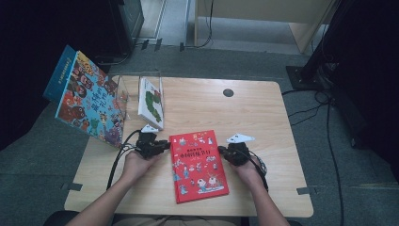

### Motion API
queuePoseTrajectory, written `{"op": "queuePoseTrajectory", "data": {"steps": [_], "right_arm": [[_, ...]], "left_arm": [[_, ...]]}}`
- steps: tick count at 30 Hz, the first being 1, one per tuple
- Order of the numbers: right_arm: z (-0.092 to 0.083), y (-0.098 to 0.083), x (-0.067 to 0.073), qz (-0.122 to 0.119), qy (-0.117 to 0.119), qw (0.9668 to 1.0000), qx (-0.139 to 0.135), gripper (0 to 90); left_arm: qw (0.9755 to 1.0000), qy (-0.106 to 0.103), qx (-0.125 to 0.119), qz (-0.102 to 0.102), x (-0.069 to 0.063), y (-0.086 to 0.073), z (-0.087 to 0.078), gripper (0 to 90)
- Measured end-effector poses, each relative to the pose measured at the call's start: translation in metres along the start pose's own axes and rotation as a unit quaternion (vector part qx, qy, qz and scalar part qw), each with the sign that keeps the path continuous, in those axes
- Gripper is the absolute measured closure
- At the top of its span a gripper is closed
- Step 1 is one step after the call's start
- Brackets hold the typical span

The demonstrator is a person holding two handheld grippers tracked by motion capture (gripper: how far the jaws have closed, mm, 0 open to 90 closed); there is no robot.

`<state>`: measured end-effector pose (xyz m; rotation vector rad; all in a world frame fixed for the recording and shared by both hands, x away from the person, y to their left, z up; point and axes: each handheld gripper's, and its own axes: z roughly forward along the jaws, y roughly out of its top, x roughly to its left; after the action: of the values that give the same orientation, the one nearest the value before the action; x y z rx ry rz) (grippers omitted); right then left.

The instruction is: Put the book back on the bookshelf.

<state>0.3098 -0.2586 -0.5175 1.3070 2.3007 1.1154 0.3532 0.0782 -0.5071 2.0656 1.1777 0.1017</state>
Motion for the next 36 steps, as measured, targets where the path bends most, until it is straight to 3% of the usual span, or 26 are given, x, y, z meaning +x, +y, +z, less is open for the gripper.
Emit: {"op": "queuePoseTrajectory", "data": {"steps": [4,9,15,18,22,24,27,32,36], "right_arm": [[-0.001,0.001,0.000,-0.012,-0.001,0.9999,0.006,88.6],[-0.010,0.003,-0.001,-0.006,0.011,0.9999,-0.005,86.0],[-0.014,0.001,0.005,-0.015,0.020,0.9997,-0.001,74.6],[-0.014,-0.001,0.008,-0.014,0.022,0.9997,0.003,69.7],[-0.014,-0.004,0.010,0.004,0.033,0.9994,0.005,58.5],[-0.014,-0.005,0.010,0.009,0.034,0.9994,0.007,57.2],[-0.015,-0.006,0.010,0.010,0.035,0.9993,0.006,61.4],[-0.016,-0.007,0.014,0.019,0.039,0.9990,0.006,68.5],[-0.016,-0.009,0.016,0.011,0.028,0.9996,-0.005,70.8]], "left_arm": [[0.9995,-0.008,0.030,0.002,0.000,0.006,0.000,80.4],[0.9994,-0.020,0.026,-0.012,-0.002,0.008,-0.013,82.4],[0.9984,-0.029,0.044,-0.019,-0.010,-0.003,-0.018,80.5],[0.9978,-0.034,0.047,-0.032,-0.011,-0.007,-0.019,79.5],[0.9973,-0.039,0.051,-0.037,-0.016,-0.010,-0.017,73.0],[0.9973,-0.040,0.053,-0.030,-0.020,-0.010,-0.015,71.6],[0.9965,-0.045,0.064,-0.030,-0.023,-0.010,-0.011,64.4],[0.9973,-0.039,0.060,-0.018,-0.028,-0.010,-0.010,68.3],[0.9982,-0.030,0.051,-0.012,-0.030,-0.010,-0.009,70.3]]}}
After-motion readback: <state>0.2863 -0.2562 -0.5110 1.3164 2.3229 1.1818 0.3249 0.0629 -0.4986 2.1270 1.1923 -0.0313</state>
